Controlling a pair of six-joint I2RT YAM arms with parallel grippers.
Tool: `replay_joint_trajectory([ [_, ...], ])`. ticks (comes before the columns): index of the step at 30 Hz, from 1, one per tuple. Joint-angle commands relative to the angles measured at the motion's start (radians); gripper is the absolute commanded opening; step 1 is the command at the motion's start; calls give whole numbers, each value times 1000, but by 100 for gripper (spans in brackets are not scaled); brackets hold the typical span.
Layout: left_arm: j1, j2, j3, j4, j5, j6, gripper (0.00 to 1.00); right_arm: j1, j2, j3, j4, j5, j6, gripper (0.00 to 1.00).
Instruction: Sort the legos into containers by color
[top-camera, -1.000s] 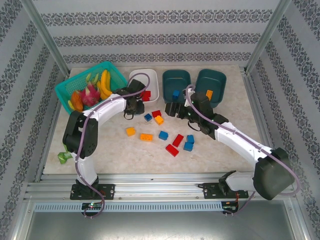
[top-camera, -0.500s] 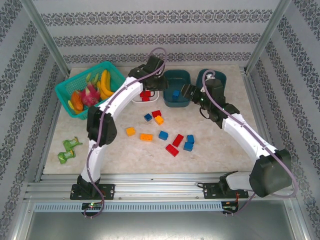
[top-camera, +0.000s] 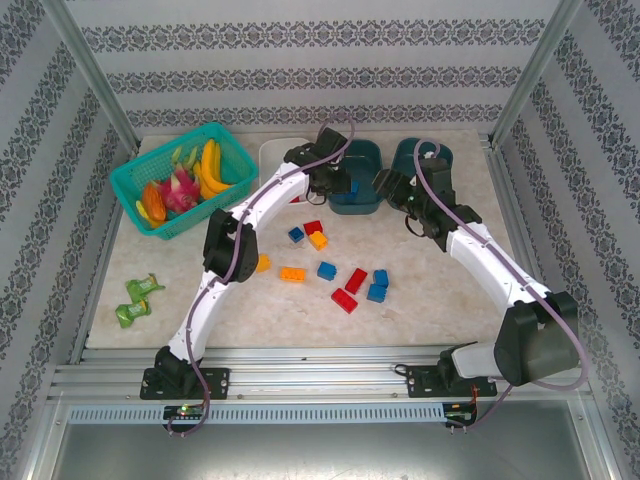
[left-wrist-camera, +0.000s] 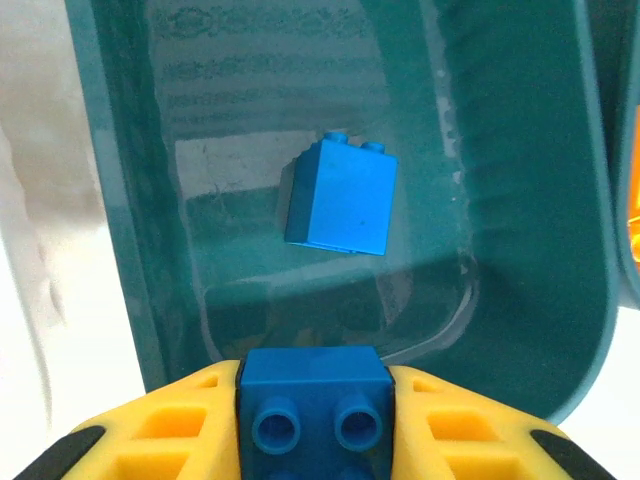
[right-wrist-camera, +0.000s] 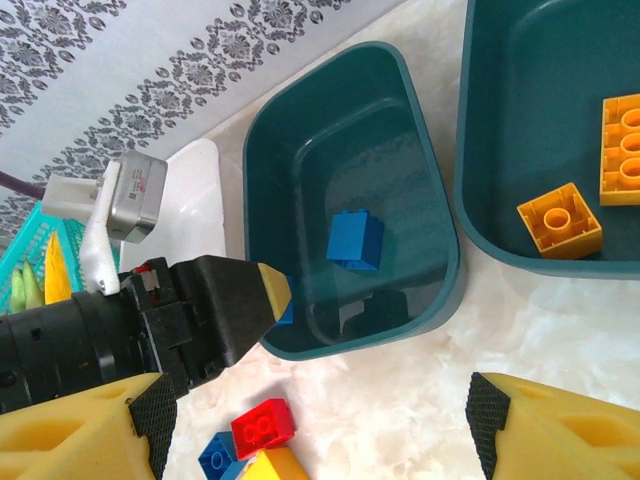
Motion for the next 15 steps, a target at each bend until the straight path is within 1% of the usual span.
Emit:
replay_joint_trajectory([
  [1, -10, 15, 39, -20, 11, -22, 34, -6, 3, -12, -8, -22, 18, 78],
  [7, -10, 34, 40, -40, 2, -24, 38, -1, 34, 1, -10, -45, 30, 78],
  [10, -10, 39, 40, -45, 10, -21, 41, 6, 39, 12, -14, -46, 29, 78],
  [15, -10, 36, 54, -53, 18, -15, 55, 17, 43, 29, -22, -44, 20, 79],
])
